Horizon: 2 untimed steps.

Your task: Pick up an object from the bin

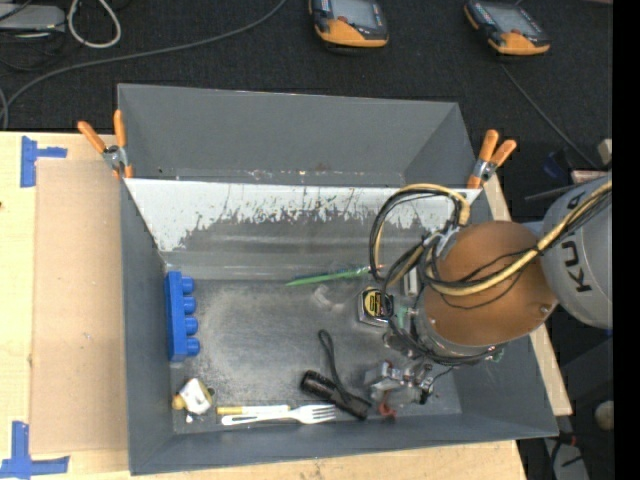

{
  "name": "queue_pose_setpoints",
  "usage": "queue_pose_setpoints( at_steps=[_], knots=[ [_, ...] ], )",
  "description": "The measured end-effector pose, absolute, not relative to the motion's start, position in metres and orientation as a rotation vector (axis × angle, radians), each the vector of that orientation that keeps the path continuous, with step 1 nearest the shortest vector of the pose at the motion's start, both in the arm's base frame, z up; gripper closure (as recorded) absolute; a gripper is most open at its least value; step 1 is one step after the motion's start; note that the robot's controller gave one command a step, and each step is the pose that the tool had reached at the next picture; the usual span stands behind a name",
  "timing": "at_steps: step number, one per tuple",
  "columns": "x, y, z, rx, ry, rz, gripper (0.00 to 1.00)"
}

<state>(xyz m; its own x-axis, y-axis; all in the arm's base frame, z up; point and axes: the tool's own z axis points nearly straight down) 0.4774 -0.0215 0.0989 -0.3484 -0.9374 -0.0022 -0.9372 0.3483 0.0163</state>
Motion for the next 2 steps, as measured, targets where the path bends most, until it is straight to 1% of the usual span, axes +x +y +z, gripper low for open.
queue_pose_setpoints(
  at_steps=[1,2],
  knots=[
    [0.479,-0.022,0.131,1.789,-2.577,-0.018,1.00],
    [0.479,-0.021,0.145,1.786,-2.580,-0.019,1.00]
  ],
)
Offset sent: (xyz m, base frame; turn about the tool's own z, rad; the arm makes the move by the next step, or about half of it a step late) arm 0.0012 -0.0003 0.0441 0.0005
